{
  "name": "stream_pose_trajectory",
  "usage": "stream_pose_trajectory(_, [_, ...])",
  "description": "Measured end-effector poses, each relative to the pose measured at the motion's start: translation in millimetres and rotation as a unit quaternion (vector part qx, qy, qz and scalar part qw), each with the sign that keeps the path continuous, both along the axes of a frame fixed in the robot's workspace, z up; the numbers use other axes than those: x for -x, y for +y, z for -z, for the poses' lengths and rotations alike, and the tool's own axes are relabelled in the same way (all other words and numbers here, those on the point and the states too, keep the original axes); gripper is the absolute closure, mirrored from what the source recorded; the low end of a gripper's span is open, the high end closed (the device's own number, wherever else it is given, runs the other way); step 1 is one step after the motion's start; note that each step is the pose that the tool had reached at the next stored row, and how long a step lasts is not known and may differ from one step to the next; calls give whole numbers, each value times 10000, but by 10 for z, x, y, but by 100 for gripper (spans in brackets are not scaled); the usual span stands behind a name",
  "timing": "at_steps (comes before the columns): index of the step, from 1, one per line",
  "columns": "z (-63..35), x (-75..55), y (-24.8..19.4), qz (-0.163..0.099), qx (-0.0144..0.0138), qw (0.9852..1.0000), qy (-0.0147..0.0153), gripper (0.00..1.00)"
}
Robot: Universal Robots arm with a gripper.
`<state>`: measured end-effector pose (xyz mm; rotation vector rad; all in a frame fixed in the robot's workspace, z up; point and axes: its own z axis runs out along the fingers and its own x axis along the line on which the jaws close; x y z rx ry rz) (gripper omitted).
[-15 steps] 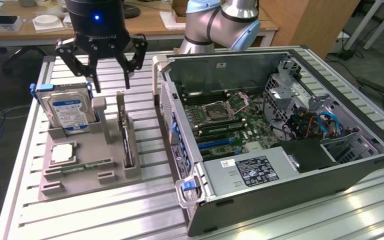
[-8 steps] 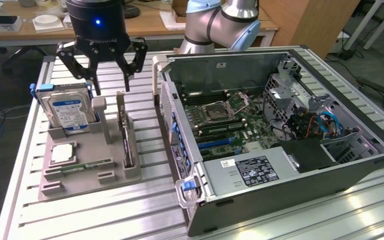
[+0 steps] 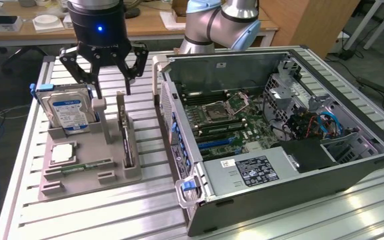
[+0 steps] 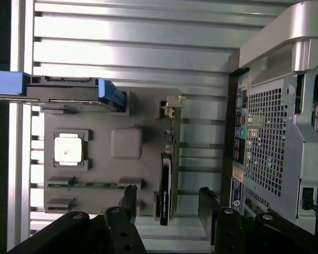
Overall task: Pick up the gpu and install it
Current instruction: 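Pick up the gpu and move the gpu toward the slot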
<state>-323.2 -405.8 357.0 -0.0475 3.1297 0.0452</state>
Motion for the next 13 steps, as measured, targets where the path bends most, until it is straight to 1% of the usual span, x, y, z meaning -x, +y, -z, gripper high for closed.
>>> stream_pose_trajectory(4, [66, -2, -7, -1, 0, 10000, 0, 41])
stream_pose_trajectory(6, [82, -1, -16, 0, 0, 10000, 0, 41])
stream_pose_trajectory(13, [128, -23, -24, 6, 0, 10000, 0, 41])
